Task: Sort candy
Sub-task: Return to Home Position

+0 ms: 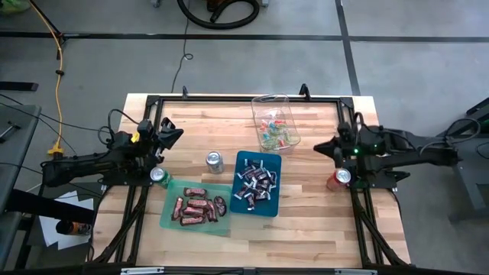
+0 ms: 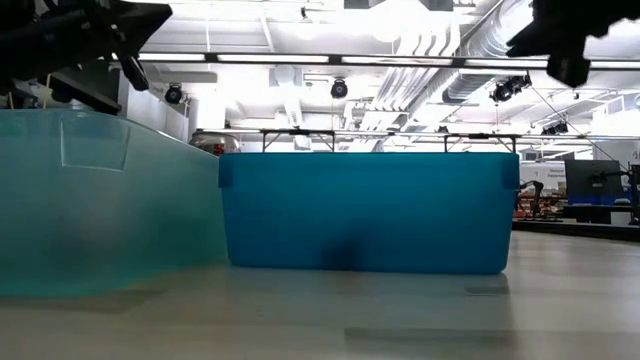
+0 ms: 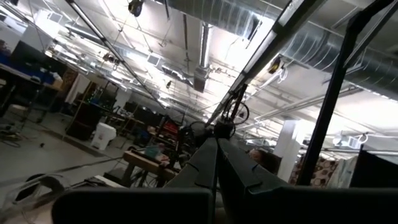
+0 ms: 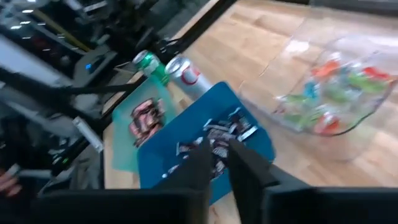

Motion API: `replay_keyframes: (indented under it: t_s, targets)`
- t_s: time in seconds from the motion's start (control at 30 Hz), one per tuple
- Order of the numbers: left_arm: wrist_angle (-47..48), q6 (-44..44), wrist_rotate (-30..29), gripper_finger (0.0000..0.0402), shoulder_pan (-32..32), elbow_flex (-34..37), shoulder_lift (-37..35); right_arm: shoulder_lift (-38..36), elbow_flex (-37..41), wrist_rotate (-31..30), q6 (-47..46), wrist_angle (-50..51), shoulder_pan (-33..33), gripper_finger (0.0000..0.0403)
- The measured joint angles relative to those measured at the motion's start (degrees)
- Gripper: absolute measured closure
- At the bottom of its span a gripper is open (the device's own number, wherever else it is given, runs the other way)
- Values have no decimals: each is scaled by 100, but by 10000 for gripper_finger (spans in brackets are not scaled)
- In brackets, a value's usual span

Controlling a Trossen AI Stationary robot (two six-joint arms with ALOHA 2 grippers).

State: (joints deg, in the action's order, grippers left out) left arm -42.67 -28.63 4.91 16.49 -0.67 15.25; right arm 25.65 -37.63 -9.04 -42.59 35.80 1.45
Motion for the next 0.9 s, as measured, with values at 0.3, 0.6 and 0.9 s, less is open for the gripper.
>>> replay_keyframes:
  t_s: [0.3, 0.6, 0.9]
  targets:
    - [138, 276, 4, 401, 0, 0, 0, -1622, 1329, 102, 24, -582, 707, 388]
    - [145, 280, 7, 401, 0, -4, 13, -2450, 1617, 102, 1012, -736, 846, 401]
    - [711, 278, -138, 401, -253, -9, -284, -2537, 2095, 572, 1289, -1809, 848, 402]
